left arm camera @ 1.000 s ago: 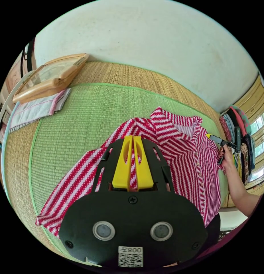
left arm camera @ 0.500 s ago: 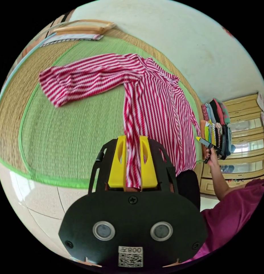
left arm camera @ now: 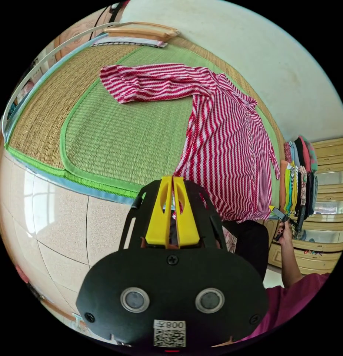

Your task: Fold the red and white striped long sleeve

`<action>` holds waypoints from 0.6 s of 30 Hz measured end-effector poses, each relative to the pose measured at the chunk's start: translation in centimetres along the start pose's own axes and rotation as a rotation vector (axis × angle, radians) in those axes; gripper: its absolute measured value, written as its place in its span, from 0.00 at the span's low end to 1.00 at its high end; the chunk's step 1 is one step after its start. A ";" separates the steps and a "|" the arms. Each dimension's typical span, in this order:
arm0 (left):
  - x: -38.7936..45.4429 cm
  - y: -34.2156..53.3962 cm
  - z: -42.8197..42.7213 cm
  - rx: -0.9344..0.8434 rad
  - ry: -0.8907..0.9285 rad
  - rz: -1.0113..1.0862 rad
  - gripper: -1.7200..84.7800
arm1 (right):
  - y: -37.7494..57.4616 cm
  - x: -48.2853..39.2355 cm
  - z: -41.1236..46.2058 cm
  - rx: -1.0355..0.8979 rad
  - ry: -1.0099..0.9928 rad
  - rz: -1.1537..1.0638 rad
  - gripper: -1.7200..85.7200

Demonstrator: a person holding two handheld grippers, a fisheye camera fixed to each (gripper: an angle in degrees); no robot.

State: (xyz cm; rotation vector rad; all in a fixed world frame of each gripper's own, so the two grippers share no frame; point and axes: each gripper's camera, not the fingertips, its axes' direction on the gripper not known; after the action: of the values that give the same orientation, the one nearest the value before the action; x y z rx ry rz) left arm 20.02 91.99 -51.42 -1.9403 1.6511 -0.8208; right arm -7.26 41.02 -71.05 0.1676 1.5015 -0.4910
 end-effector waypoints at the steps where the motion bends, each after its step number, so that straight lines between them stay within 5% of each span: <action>1: -0.4 0.2 -0.5 0.009 0.017 -0.036 0.02 | 0.2 0.2 0.1 -0.002 -0.008 -0.010 0.03; 9: 2.5 0.1 -4.0 0.124 -0.013 -0.037 0.04 | 1.3 0.7 0.4 0.004 -0.052 -0.012 0.04; 14: 12.0 -0.5 -4.3 0.141 0.114 0.237 0.06 | 1.2 1.5 -0.5 0.048 -0.139 0.016 0.06; 18: 23.9 -1.2 1.3 -0.031 0.242 0.554 0.06 | -1.7 2.2 -2.7 0.138 -0.131 0.008 0.05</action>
State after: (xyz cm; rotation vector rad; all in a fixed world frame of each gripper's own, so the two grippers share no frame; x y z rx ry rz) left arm 24.20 68.67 -48.09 -1.3211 2.2060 -0.8213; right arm -10.41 40.13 -73.09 0.2451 1.3395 -0.5889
